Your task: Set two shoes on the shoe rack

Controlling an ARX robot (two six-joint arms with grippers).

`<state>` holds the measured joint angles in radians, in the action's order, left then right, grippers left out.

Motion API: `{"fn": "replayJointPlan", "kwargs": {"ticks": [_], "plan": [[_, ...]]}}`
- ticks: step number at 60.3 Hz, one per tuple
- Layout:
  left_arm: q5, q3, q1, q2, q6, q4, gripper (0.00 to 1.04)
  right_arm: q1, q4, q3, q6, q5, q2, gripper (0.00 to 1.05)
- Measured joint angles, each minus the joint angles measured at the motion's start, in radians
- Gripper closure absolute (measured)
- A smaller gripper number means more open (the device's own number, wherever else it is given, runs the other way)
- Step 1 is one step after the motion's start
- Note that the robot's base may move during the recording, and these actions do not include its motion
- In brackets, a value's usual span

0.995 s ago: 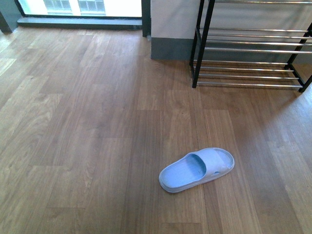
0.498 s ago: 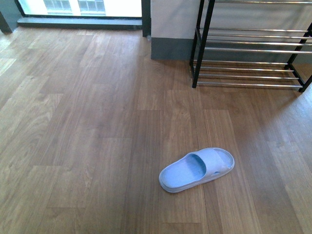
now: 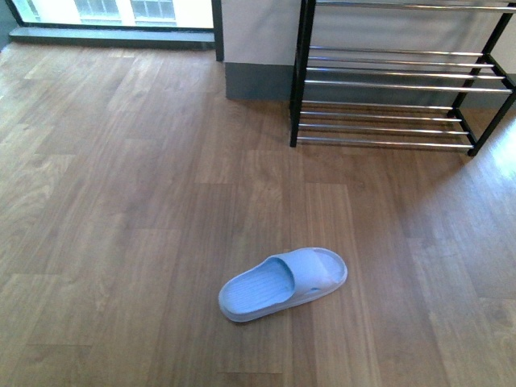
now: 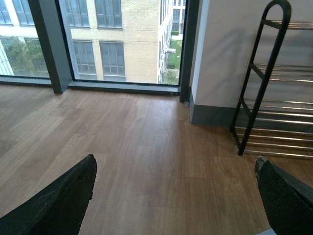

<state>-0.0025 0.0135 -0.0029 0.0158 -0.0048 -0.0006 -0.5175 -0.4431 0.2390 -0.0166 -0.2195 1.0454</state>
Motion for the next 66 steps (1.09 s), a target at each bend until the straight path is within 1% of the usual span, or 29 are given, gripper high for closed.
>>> {"fn": "replayJointPlan", "kwargs": {"ticks": [41, 42, 44, 45, 46, 48, 50, 52, 54, 56, 59, 60, 62, 66], "plan": [[0.003, 0.0, 0.0, 0.0, 0.0, 0.0, 0.09, -0.002, 0.0, 0.0, -0.01, 0.005, 0.003, 1.03], [-0.015, 0.004, -0.004, 0.009, 0.0, -0.013, 0.09, -0.002, 0.0, 0.0, -0.01, 0.005, 0.003, 1.03], [-0.111, 0.041, -0.035, 0.056, -0.003, -0.118, 0.09, -0.002, 0.0, 0.0, -0.01, 0.006, 0.003, 1.03], [-0.132, 0.052, -0.045, 0.078, -0.003, -0.144, 0.09, -0.002, 0.0, 0.0, -0.01, 0.006, 0.003, 1.03], [-0.175, 0.07, -0.064, 0.128, -0.003, -0.183, 0.09, -0.002, 0.0, 0.0, -0.01, 0.006, 0.002, 1.03], [-0.206, 0.08, -0.078, 0.209, 0.005, -0.193, 0.09, -0.002, 0.0, 0.0, -0.011, 0.005, 0.001, 1.03], [-0.209, 0.072, -0.084, 0.325, 0.022, -0.144, 0.09, -0.002, 0.0, 0.0, -0.011, 0.004, 0.001, 1.03], [-0.197, 0.05, -0.089, 0.481, 0.057, -0.031, 0.09, -0.002, 0.0, 0.0, -0.011, 0.002, 0.001, 1.03], [-0.165, 0.035, -0.083, 0.615, 0.083, 0.077, 0.09, -0.002, 0.0, 0.0, -0.011, 0.002, 0.001, 1.03], [-0.126, 0.027, -0.068, 0.806, 0.113, 0.233, 0.09, -0.002, 0.0, 0.0, -0.011, 0.003, 0.001, 1.03], [-0.104, 0.027, -0.047, 1.046, 0.161, 0.432, 0.09, -0.002, 0.0, 0.0, -0.011, 0.002, 0.001, 1.03], [-0.099, 0.031, -0.034, 1.171, 0.188, 0.53, 0.09, -0.002, 0.0, 0.0, -0.011, 0.002, 0.001, 1.03], [-0.102, 0.042, -0.021, 1.337, 0.221, 0.653, 0.09, -0.002, 0.0, 0.0, -0.011, 0.002, 0.001, 1.03], [-0.109, 0.07, -0.014, 1.592, 0.289, 0.815, 0.09, -0.002, 0.0, 0.0, -0.011, 0.002, 0.001, 1.03]]}}
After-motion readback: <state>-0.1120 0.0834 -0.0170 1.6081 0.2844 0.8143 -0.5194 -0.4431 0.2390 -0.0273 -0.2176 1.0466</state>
